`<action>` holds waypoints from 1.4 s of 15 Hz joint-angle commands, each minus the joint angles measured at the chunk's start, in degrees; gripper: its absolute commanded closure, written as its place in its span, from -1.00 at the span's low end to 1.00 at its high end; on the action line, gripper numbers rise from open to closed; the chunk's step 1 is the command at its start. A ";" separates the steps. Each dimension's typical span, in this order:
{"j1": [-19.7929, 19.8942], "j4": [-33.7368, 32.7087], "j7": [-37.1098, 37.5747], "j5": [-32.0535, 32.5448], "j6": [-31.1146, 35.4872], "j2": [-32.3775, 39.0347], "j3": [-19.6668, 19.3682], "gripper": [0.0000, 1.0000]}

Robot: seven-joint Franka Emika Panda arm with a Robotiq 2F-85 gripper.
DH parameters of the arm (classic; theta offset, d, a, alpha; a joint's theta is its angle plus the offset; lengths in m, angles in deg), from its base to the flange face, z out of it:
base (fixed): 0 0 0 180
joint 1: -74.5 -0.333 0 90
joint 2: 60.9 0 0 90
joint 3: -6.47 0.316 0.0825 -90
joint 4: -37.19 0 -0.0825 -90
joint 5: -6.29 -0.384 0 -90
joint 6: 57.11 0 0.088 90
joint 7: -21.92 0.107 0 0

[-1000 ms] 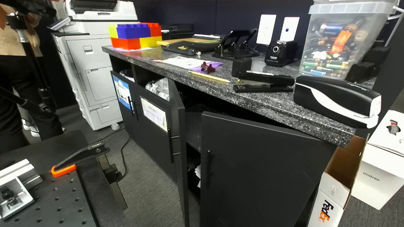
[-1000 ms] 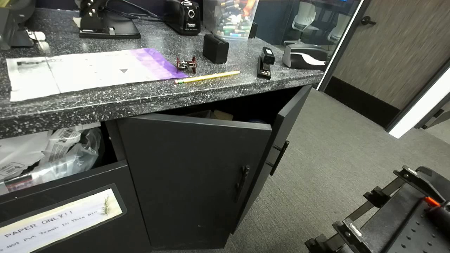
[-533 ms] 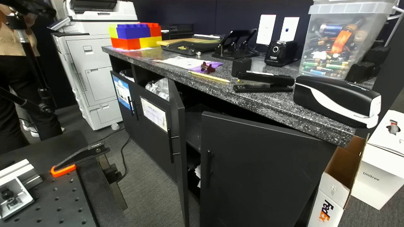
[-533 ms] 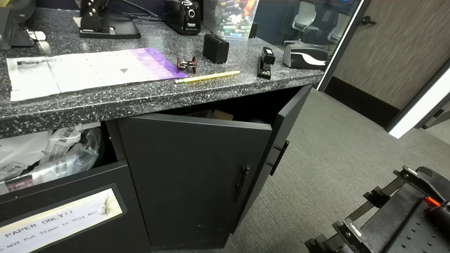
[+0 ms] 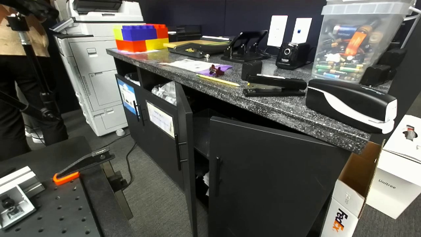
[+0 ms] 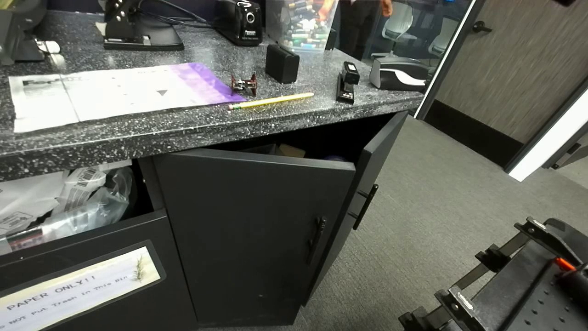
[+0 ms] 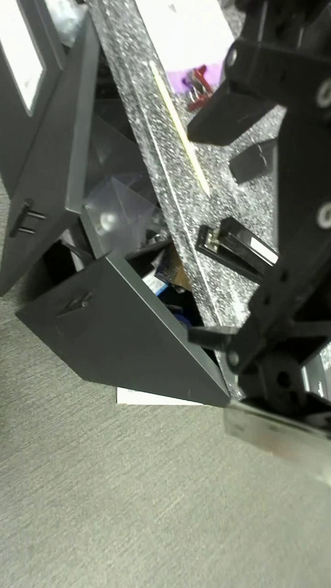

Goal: Move the black and white stapler to the left

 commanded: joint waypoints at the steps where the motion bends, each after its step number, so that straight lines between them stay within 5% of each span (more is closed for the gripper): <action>1: 2.27 -8.34 4.23 2.76 6.32 10.82 -2.25 -1.00; 8: 2.25 -20.11 22.87 12.06 10.45 24.80 -8.81 -1.00; 14: -1.55 -28.16 39.16 11.27 11.66 35.43 -14.14 -1.00; 21: -3.67 -39.72 46.68 10.08 12.14 46.81 -17.64 -1.00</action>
